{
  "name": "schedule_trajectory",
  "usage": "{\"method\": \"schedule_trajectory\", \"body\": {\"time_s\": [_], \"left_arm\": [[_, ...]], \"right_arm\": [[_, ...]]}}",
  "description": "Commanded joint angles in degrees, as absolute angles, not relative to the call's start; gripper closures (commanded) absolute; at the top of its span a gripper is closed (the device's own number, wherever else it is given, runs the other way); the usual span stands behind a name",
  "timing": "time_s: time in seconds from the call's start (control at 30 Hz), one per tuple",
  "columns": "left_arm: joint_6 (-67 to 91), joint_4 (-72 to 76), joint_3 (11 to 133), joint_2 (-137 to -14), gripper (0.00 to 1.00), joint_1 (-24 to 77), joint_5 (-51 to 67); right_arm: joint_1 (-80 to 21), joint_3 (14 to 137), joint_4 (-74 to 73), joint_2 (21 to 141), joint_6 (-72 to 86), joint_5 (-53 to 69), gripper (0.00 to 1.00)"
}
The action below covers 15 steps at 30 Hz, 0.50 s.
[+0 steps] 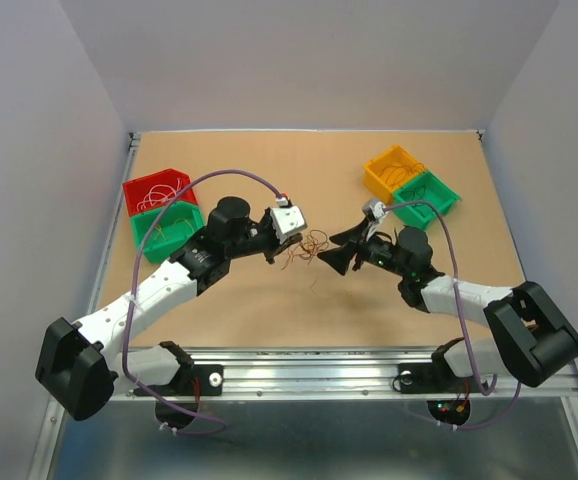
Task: Untangle the cables
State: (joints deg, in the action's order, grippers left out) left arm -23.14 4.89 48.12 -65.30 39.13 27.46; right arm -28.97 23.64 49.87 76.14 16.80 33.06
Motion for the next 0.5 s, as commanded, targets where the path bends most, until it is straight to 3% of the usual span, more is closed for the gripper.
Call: {"method": "schedule_trajectory", "body": {"time_s": [0.0,0.1,0.33,0.47], "left_arm": [[-24.08,6.24,48.16,-64.69,1.0,38.94,29.97],[-24.34,6.15,48.08,-64.69,1.0,38.94,30.41],[-24.52,5.98,47.99,-64.51,1.0,38.94,30.59],[-24.61,5.98,48.08,-64.69,1.0,38.94,30.59]], "right_arm": [[-29.36,26.63,57.3,75.76,19.86,27.79,0.27],[-29.36,26.8,57.48,76.37,20.83,26.19,0.35],[-29.44,28.56,59.15,79.62,23.11,27.95,0.44],[-29.36,28.48,60.03,79.81,23.55,27.86,0.44]]}}
